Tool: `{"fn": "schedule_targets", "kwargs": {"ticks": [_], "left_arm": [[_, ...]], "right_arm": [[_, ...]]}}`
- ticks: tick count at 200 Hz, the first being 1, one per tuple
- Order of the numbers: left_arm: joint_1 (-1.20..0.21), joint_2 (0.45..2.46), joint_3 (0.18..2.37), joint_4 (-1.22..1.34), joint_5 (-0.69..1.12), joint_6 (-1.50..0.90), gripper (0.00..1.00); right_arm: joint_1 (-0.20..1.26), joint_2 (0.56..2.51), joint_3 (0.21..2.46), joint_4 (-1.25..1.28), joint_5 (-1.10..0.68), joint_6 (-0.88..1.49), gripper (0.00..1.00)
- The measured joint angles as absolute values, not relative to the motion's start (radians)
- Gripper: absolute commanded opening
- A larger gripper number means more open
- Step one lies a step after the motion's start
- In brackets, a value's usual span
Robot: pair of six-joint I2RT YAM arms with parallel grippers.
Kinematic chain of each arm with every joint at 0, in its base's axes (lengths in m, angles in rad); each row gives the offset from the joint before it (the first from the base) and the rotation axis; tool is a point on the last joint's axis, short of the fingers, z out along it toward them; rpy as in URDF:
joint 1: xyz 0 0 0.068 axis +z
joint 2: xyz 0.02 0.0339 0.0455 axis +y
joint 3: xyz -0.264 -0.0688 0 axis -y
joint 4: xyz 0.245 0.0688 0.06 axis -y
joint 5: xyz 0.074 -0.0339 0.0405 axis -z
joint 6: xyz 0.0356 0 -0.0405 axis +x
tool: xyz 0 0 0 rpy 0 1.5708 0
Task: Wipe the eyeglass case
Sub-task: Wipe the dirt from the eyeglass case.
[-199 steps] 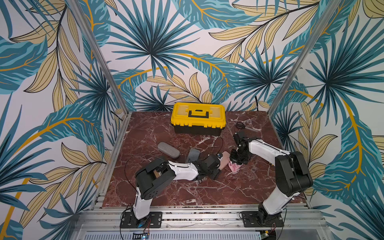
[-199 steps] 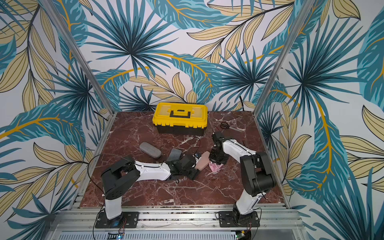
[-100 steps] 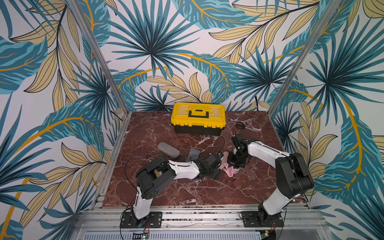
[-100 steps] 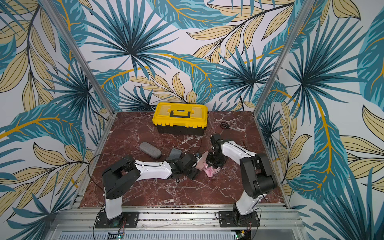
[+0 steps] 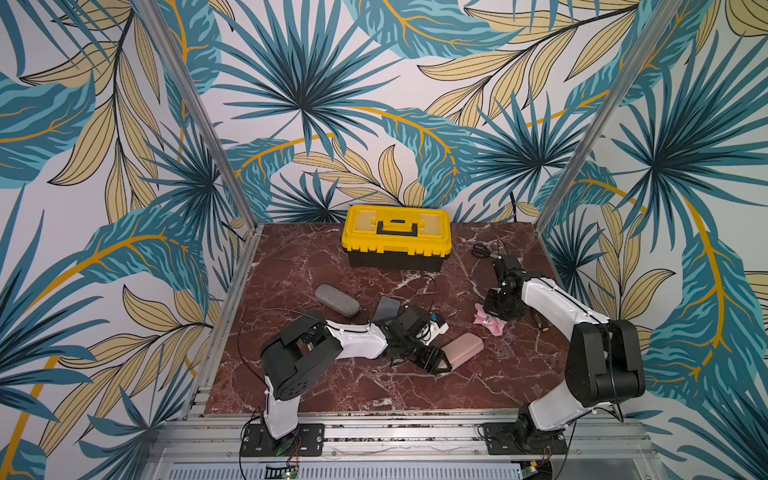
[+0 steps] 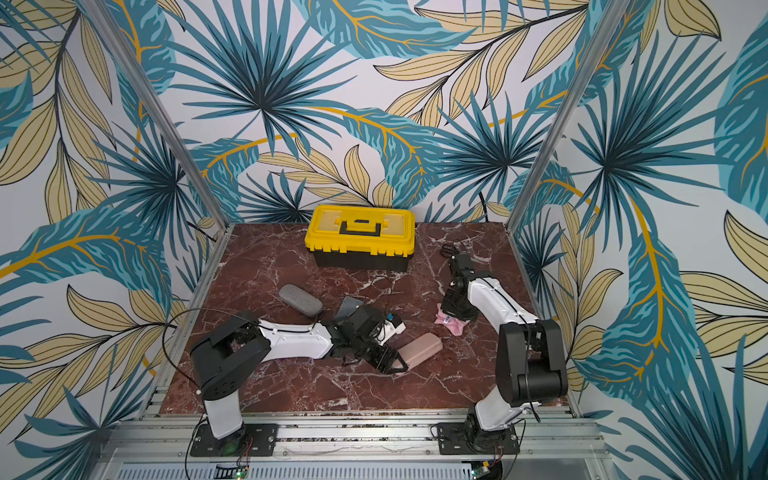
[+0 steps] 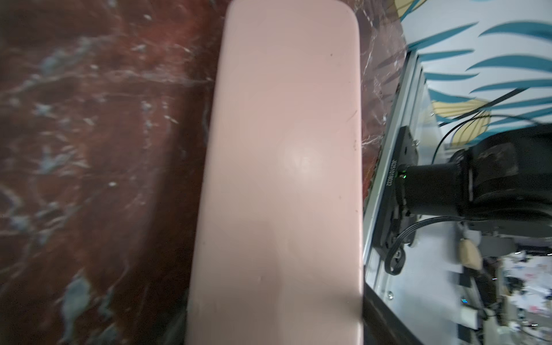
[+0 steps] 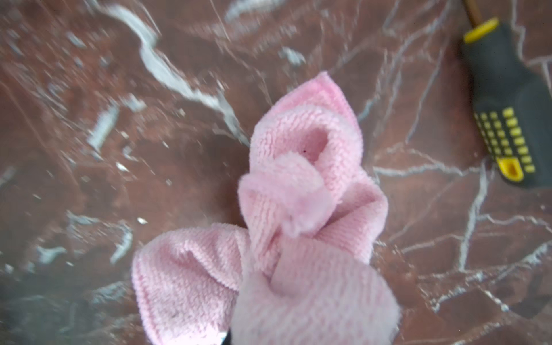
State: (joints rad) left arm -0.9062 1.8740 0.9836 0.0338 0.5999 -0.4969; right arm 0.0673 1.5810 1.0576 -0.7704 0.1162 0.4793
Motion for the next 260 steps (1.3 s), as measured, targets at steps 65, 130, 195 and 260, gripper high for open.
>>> {"fn": "schedule_targets", "kwargs": {"ticks": [65,130,195,260], "left_arm": [[-0.764,1.898,0.982,0.038,0.723,-0.567,0.00],[-0.751,1.940,1.024,-0.004,0.790,-0.573,0.00],[-0.715,1.949,1.053,-0.041,0.780,-0.588,0.00],[-0.700,1.951,1.063,-0.031,0.740,-0.612,0.00]], "right_arm": [[0.067,1.487,0.883,-0.772,-0.049,0.522,0.00],[0.106,1.597,0.874,-0.509,-0.281,0.671,0.00],[0.437,1.401,0.561,-0.139,-0.416,0.981,0.00],[0.318,1.579,0.751,-0.211,-0.418,0.921,0.00]]}}
